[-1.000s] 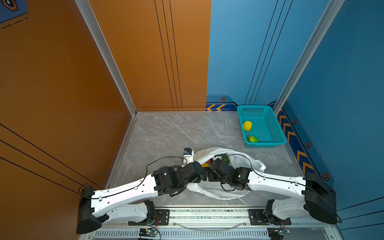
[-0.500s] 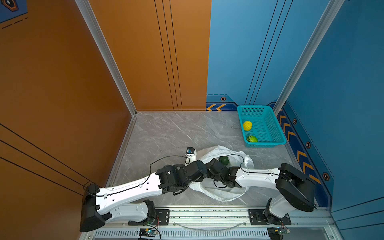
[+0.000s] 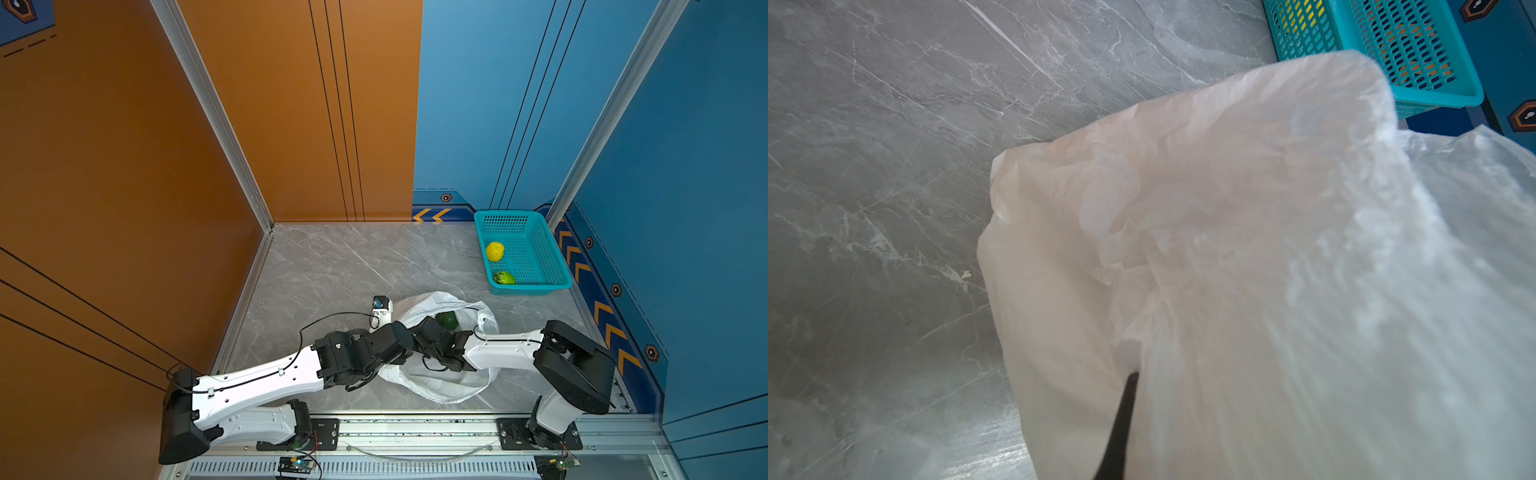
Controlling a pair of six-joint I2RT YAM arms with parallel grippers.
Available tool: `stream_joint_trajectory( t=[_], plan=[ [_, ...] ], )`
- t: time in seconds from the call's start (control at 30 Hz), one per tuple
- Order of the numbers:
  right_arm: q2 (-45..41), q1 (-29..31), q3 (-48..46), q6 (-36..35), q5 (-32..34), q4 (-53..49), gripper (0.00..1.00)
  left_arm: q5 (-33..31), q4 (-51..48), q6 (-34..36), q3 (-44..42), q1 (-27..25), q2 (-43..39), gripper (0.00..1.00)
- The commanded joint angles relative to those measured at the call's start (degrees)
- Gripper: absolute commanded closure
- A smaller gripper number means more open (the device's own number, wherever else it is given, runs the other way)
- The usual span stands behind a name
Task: Untie the knot of the plastic bag and take out the fruit
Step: 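Lower the right gripper onto the yellow-red peach and close on it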
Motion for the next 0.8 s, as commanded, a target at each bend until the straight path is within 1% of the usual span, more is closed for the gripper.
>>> stream_joint_trajectory(
  t=[0.0, 0.23, 0.47, 0.63, 0.77],
  plan=[
    [-4.2, 0.3, -0.1, -1.0, 0.2, -3.9, 0.55, -0.6, -0.3, -0.5, -0.8, 0.5, -1.3, 1.00],
    [-13.6, 2.1, 1.6, -5.0, -2.4, -17.3, 0.54, -2.4, 0.1, -0.3, -0.3, 1.3, -2.0, 1.00],
    [-20.0, 4.8, 4.7, -9.5, -5.1, -29.6, 0.54, -3.1, 0.9, 0.8, 1.0, 2.6, -1.5, 1.00],
    [-23.2, 8.5, 9.4, -13.0, -4.2, -37.7, 0.54, -3.1, 0.9, 0.9, 1.0, 3.1, -1.4, 1.00],
    [-25.7, 10.7, 12.7, -13.4, -3.0, -42.6, 0.54, -3.1, 0.9, 0.9, 1.1, 3.2, -1.4, 1.00]
  ],
)
